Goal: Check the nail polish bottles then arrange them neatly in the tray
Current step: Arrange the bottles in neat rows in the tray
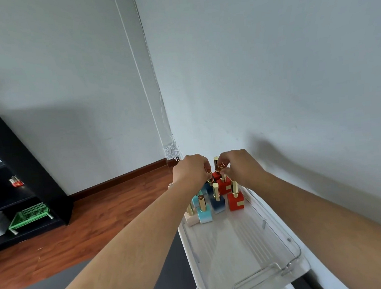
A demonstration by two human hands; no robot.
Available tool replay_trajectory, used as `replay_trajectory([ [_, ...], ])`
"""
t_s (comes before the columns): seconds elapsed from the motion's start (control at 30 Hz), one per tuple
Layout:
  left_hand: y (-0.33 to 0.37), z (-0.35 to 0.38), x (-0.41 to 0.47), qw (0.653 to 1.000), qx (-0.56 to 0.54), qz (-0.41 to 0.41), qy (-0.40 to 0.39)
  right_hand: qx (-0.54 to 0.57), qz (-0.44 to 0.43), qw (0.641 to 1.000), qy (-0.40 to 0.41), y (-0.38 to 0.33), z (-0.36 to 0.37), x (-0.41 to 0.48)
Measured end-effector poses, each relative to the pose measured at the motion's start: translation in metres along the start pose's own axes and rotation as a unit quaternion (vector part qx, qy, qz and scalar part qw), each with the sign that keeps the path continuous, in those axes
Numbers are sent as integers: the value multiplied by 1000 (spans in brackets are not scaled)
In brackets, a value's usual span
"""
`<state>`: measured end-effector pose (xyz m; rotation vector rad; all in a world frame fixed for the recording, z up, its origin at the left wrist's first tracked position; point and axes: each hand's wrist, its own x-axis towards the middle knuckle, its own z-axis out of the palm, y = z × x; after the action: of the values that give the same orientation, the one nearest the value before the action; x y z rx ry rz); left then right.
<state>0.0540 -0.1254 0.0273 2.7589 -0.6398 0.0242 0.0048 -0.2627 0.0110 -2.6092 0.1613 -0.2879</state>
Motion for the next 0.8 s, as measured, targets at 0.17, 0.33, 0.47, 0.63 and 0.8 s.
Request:
replay_trajectory([
  [0.17, 0, 1, -1, 1000, -9, 4, -2, 10, -1, 1000, -1, 2, -2, 4],
  [0.33, -6, -9, -6, 999, -45, 7, 9, 8, 0, 1000, 12, 4, -5, -1],
  [0.47, -12, -17, -16, 996, -89, 16, 19, 20, -16, 999, 42, 8, -17, -10],
  [0.63, -23, -15, -34, 983, -173, 60, 10, 73, -37, 997, 16, 12, -27, -32],
  [0.8, -27, -8, -40, 986, -144, 78, -27, 70, -20, 997, -15, 16, -20, -47],
])
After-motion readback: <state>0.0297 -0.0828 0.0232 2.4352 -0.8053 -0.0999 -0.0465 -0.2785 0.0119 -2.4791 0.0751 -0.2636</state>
